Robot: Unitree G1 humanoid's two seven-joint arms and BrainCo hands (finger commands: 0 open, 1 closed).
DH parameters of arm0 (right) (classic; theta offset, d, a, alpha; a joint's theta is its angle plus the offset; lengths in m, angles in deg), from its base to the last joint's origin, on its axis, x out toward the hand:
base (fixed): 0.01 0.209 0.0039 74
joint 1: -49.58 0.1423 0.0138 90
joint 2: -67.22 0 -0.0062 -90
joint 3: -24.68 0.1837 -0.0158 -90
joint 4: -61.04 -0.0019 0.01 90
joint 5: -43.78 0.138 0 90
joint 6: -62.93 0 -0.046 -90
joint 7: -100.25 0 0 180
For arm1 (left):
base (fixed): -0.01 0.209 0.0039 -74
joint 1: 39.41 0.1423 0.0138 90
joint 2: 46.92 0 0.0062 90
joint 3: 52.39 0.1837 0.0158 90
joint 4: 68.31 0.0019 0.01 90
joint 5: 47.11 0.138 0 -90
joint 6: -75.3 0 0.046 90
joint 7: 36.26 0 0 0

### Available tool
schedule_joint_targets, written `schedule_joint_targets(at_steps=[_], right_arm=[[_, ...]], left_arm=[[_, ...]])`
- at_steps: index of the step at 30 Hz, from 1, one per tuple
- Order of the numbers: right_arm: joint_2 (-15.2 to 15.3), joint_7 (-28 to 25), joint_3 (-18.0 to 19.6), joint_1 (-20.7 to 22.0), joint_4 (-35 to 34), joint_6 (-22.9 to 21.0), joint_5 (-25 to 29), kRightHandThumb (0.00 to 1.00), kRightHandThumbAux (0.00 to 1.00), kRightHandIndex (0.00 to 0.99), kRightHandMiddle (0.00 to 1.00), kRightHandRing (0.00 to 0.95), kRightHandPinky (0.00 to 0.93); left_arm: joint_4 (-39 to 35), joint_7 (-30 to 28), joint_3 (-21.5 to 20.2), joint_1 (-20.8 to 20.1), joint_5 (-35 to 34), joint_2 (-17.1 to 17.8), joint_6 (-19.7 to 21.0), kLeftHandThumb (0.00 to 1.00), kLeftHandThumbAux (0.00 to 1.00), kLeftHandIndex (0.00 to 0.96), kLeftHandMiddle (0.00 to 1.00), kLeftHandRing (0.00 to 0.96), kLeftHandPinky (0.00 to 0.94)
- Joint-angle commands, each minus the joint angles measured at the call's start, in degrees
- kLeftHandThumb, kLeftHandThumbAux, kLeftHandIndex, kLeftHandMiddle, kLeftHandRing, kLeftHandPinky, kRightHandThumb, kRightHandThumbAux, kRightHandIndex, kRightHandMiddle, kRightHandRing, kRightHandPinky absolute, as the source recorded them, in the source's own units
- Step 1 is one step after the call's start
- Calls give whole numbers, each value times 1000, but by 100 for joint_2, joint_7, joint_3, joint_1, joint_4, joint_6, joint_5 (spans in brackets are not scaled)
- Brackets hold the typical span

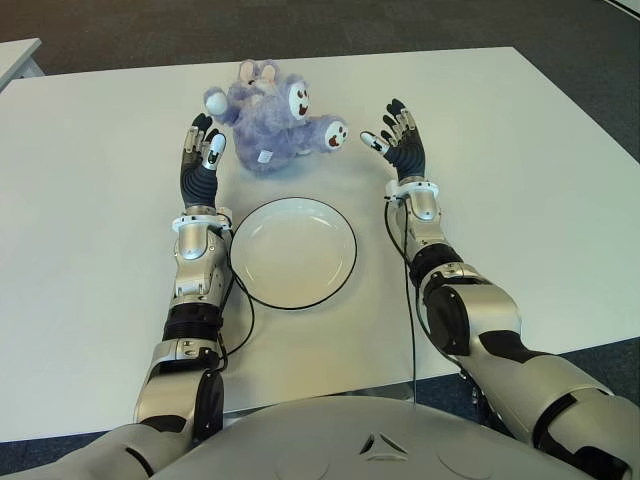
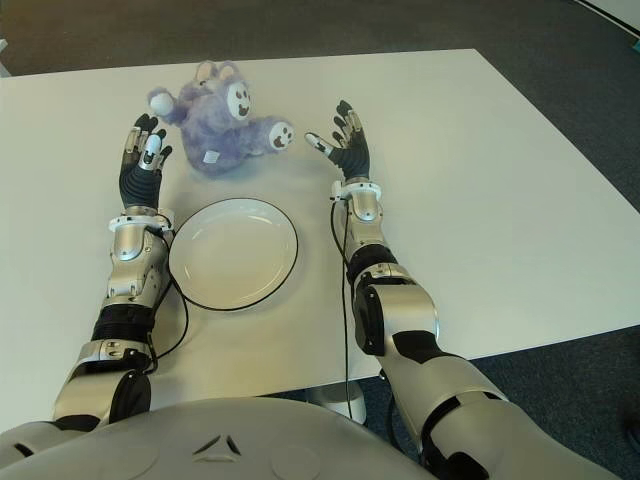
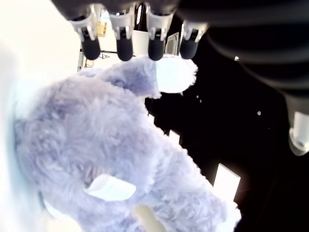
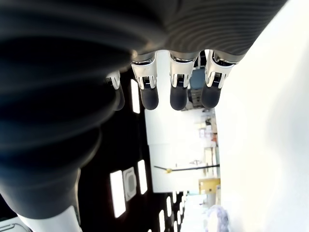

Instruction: Put the doll into the plate.

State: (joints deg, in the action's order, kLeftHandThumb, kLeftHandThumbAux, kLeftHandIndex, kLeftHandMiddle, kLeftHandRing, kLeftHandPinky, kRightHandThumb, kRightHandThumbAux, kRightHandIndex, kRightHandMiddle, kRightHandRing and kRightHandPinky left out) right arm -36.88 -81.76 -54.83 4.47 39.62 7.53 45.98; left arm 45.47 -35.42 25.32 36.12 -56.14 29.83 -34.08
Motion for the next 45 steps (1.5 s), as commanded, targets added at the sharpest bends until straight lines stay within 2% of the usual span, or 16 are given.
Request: schedule_joint_targets(at_steps=[1,20,45], right_arm=[[-26,-11,57,-468,227,-104,51,38,799,64,63,57,72],[-31,-5,53,-467,223,-77,48,37,797,56,58,53,73],[-21,5,41,-483,203,-16,36,34,796,56,59,52,71]], left_arm=[[620,-3,-118,450,14,-14,-135,0,465,0,37,25,0],[1067,30,-201,139,45,219,-377,1,484,0,21,10,0],[1087,237,-376,-70,191,517,-282,9,482,0,23,12,0]])
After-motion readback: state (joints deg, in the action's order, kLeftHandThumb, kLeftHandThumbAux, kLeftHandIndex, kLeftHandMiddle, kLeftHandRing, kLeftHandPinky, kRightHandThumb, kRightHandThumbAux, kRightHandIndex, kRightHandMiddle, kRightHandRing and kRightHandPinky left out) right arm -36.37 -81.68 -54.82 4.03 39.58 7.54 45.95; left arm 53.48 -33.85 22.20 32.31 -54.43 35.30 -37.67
